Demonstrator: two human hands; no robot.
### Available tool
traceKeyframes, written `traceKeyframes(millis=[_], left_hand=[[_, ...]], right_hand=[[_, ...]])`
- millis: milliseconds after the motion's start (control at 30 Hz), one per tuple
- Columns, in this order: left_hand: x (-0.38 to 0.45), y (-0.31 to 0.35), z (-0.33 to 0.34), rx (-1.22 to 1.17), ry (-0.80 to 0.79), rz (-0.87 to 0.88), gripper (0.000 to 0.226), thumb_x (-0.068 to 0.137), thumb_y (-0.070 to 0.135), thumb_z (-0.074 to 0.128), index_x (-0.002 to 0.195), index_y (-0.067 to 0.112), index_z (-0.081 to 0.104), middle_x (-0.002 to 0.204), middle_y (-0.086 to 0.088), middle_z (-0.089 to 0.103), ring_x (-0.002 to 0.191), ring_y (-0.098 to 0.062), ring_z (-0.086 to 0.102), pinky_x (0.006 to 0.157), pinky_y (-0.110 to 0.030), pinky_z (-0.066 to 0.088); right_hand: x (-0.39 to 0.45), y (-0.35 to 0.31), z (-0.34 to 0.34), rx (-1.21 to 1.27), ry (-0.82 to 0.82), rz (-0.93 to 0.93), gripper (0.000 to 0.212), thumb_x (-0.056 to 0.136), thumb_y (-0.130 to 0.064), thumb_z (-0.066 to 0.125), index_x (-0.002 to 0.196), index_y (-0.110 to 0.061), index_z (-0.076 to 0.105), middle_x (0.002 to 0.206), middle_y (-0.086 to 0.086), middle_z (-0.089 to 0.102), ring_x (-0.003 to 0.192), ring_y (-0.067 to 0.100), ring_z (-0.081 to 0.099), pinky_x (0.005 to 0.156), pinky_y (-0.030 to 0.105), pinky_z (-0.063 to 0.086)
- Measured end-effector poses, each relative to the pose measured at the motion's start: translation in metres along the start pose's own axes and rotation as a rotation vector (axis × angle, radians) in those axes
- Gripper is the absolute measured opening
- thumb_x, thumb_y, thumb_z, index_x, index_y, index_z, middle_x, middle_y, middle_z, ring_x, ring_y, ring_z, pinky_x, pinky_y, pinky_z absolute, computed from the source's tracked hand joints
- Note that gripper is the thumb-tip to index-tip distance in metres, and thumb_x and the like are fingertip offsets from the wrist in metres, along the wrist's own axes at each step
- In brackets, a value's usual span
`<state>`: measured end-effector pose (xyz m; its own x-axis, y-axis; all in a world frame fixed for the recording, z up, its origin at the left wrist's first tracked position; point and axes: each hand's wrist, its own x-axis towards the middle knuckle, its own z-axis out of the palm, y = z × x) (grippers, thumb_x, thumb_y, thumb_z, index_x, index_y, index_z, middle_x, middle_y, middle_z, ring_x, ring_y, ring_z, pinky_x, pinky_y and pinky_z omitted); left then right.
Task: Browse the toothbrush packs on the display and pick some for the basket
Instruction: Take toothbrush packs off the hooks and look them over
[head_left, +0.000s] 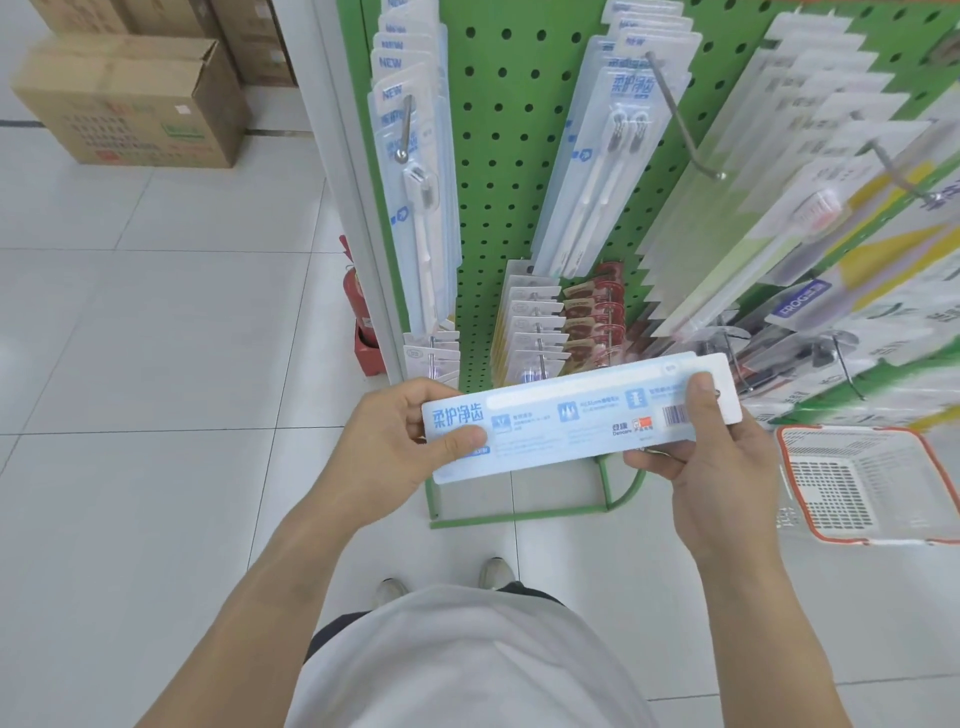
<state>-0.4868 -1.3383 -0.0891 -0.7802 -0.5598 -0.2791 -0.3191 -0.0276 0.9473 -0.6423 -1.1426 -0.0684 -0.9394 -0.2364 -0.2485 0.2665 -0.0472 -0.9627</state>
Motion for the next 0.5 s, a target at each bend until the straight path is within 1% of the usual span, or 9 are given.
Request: traceKeyframes(millis=[33, 67, 133, 200, 267, 367, 433, 500], left_hand=[[0.0003, -0.0009, 0.0000, -0.006, 0.012, 0.000, 0.027, 0.075, 0.028, 0.080, 0.096, 0.013, 0.070, 0.088, -0.001, 0.079, 0.079, -0.019, 0.076, 0.069, -0.028, 0.059], [0.0006, -0.0013, 0.0001, -0.010, 0.018, 0.001, 0.026, 0.077, 0.031, 0.077, 0.095, 0.013, 0.071, 0.087, 0.000, 0.079, 0.079, -0.018, 0.075, 0.068, -0.026, 0.058], [0.0003, -0.0013, 0.0003, -0.026, 0.036, 0.002, 0.016, 0.088, 0.026, 0.072, 0.094, 0.012, 0.072, 0.083, 0.003, 0.078, 0.075, -0.011, 0.073, 0.061, -0.017, 0.052], [0.0000, -0.0015, 0.0003, -0.030, 0.058, -0.002, 0.014, 0.095, 0.023, 0.065, 0.093, 0.011, 0.073, 0.082, 0.003, 0.078, 0.069, -0.005, 0.069, 0.059, -0.011, 0.046], [0.0001, -0.0021, -0.0004, -0.017, 0.084, -0.008, 0.020, 0.098, 0.027, 0.061, 0.091, 0.014, 0.073, 0.082, 0.002, 0.078, 0.066, -0.003, 0.065, 0.058, -0.010, 0.043], [-0.0007, -0.0013, -0.0015, -0.022, 0.098, -0.008, 0.024, 0.099, 0.031, 0.058, 0.090, 0.017, 0.074, 0.083, 0.004, 0.078, 0.070, -0.003, 0.066, 0.061, -0.012, 0.046], [-0.0012, -0.0017, -0.0016, -0.029, 0.107, -0.015, 0.024, 0.099, 0.031, 0.057, 0.088, 0.019, 0.074, 0.081, 0.007, 0.078, 0.068, -0.002, 0.065, 0.060, -0.012, 0.045], [-0.0015, -0.0013, -0.0016, -0.024, 0.132, -0.018, 0.021, 0.099, 0.029, 0.060, 0.088, 0.019, 0.074, 0.077, 0.009, 0.077, 0.064, 0.000, 0.064, 0.059, -0.010, 0.044]], right_hand=[[-0.0001, 0.0001, -0.0007, -0.012, -0.002, 0.001, 0.022, 0.103, -0.033, 0.056, 0.099, -0.016, 0.071, 0.080, 0.001, 0.077, 0.066, 0.021, 0.073, 0.049, 0.028, 0.058], [0.0001, 0.0008, -0.0016, -0.027, -0.006, 0.000, 0.023, 0.102, -0.033, 0.056, 0.100, -0.015, 0.071, 0.081, 0.003, 0.077, 0.066, 0.022, 0.072, 0.050, 0.028, 0.058], [0.0007, 0.0023, -0.0032, -0.060, -0.013, -0.003, 0.024, 0.100, -0.034, 0.060, 0.102, -0.012, 0.071, 0.086, 0.007, 0.078, 0.067, 0.025, 0.072, 0.050, 0.028, 0.057], [0.0011, 0.0039, -0.0046, -0.086, -0.029, -0.008, 0.022, 0.097, -0.032, 0.065, 0.102, -0.011, 0.072, 0.089, 0.010, 0.078, 0.068, 0.026, 0.071, 0.051, 0.027, 0.057], [0.0006, 0.0045, -0.0051, -0.106, -0.049, -0.017, 0.020, 0.091, -0.029, 0.072, 0.100, -0.011, 0.072, 0.091, 0.010, 0.078, 0.069, 0.025, 0.072, 0.053, 0.027, 0.058], [-0.0012, 0.0046, -0.0049, -0.130, -0.090, -0.036, 0.026, 0.077, -0.028, 0.080, 0.098, -0.014, 0.074, 0.090, 0.006, 0.078, 0.075, 0.024, 0.073, 0.055, 0.027, 0.058], [-0.0014, 0.0052, -0.0055, -0.147, -0.117, -0.042, 0.025, 0.075, -0.021, 0.083, 0.098, -0.014, 0.075, 0.091, 0.005, 0.079, 0.079, 0.023, 0.073, 0.056, 0.027, 0.058], [-0.0012, 0.0054, -0.0061, -0.163, -0.131, -0.044, 0.030, 0.071, -0.019, 0.085, 0.098, -0.014, 0.075, 0.092, 0.004, 0.079, 0.080, 0.022, 0.073, 0.057, 0.028, 0.059]])
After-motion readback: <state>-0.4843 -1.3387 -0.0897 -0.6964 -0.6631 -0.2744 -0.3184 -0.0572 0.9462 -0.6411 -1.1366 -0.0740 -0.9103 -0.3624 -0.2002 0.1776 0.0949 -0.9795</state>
